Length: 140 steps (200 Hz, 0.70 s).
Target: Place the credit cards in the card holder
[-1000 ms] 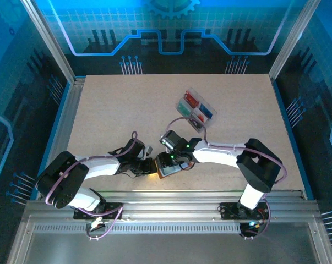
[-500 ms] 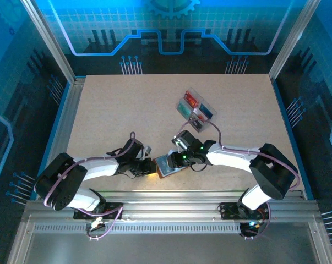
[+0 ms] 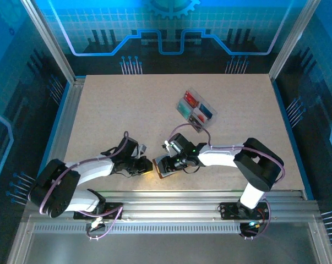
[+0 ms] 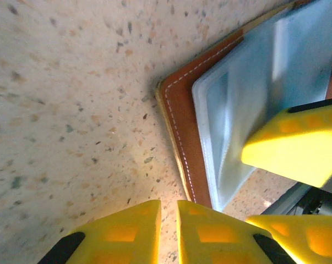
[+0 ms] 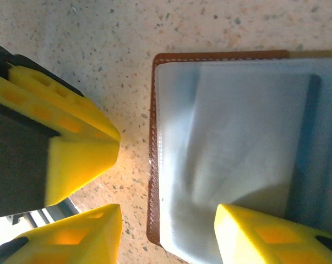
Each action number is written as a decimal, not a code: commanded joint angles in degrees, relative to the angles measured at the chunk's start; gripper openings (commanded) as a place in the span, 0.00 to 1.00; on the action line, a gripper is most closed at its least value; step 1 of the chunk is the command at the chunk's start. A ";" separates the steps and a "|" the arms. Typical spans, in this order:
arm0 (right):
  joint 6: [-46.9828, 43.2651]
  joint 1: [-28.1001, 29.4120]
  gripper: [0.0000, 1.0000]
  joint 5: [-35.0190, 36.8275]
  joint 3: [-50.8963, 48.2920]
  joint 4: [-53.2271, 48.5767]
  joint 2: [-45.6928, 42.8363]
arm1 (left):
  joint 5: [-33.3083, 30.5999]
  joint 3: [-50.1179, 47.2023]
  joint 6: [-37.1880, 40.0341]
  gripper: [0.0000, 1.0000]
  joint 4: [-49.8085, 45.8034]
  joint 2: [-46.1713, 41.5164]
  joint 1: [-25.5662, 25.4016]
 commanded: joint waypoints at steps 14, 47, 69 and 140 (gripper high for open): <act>-0.44 0.08 0.55 -4.06 1.30 1.96 2.99 | 2.09 3.14 0.54 0.18 -7.47 -5.98 2.36; -0.48 -0.26 0.59 -6.73 0.89 3.96 3.83 | 2.31 7.25 0.85 0.19 -9.06 -5.14 2.90; -0.64 -0.44 0.61 -7.77 -0.17 5.40 2.25 | 2.93 9.48 0.42 0.18 -7.48 -2.63 2.88; -1.89 -0.99 0.66 -8.52 -0.75 5.54 0.74 | 4.84 13.64 0.28 0.17 -3.48 7.70 2.28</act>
